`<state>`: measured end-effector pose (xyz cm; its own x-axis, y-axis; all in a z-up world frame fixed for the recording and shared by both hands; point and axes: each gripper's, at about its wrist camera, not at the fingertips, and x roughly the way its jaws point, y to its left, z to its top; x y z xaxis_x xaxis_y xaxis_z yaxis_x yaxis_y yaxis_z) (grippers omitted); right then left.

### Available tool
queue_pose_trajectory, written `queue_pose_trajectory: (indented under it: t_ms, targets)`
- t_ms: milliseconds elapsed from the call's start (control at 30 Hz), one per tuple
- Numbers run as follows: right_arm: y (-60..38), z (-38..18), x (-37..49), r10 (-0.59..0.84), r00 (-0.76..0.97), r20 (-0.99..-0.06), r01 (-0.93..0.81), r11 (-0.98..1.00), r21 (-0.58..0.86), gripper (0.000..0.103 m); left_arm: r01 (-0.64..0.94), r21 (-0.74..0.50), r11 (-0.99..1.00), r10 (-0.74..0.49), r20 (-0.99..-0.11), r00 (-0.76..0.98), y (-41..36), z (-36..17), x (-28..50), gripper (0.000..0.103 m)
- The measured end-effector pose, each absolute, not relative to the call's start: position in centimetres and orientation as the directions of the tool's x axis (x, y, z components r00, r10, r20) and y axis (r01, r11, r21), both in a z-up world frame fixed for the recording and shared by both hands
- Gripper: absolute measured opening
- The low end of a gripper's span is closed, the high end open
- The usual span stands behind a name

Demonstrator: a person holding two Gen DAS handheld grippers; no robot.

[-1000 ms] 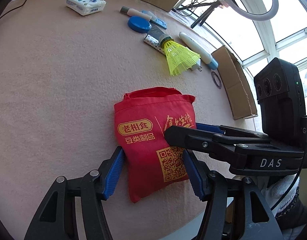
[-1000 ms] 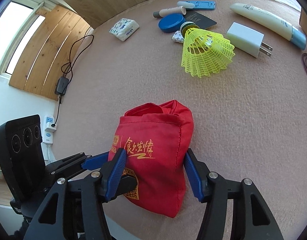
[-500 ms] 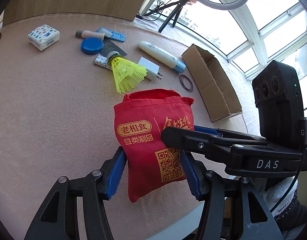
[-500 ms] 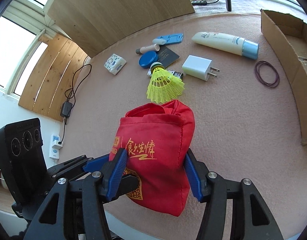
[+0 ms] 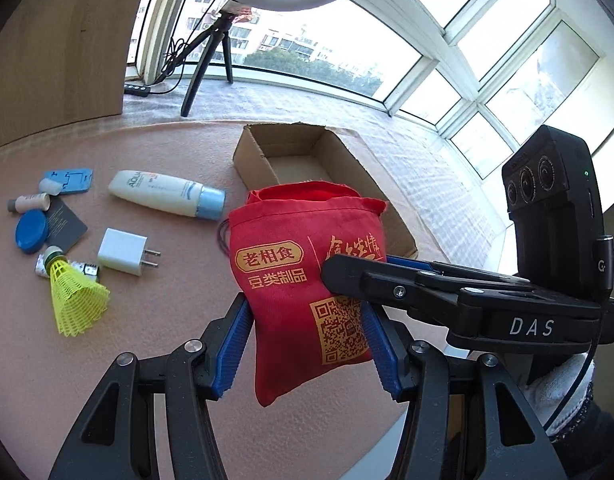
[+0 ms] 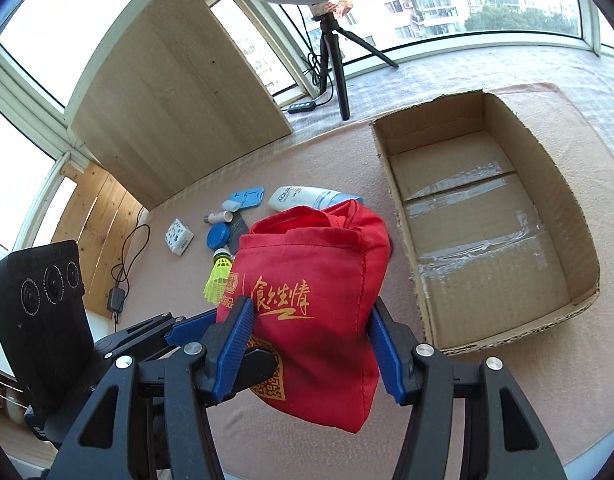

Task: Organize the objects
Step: 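Carry the red bag with the left tool over the cardboard box, then open the left tool to drop the red bag into the box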

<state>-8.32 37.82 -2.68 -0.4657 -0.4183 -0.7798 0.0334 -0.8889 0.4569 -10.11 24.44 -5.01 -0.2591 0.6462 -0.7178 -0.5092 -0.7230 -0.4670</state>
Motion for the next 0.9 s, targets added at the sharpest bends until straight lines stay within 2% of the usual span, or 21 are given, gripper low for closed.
queue_pose_trajectory:
  t_ms: [233, 467, 767, 900]
  targets:
    - [43.8, -3.3, -10.2, -0.377, -0.496, -0.782, -0.039, -0.89, 0.454, 0.054, -0.552, -0.431, -0.714, 0.633, -0.734, -0.245, 32.4, -5.4, -12.4, 0.059]
    - [47.3, -4.4, -11.1, -0.349, -0.497, -0.794, -0.097, -0.887, 0.451, 0.054, -0.561, -0.434, -0.705, 0.63, -0.747, -0.214, 36.8, -6.8, -13.7, 0.059]
    - [47.0, -4.3, -11.4, -0.262, -0.49, -0.832, -0.103, -0.93, 0.353, 0.057, -0.588, -0.377, -0.716, 0.587, -0.781, -0.214, 38.4, -7.7, -14.1, 0.059]
    - [46.2, -3.6, -11.3, -0.221, -0.504, -0.835, -0.105, -0.944, 0.314, 0.062, -0.604, -0.348, -0.717, 0.578, -0.781, -0.237, 37.2, -7.0, -13.8, 0.06]
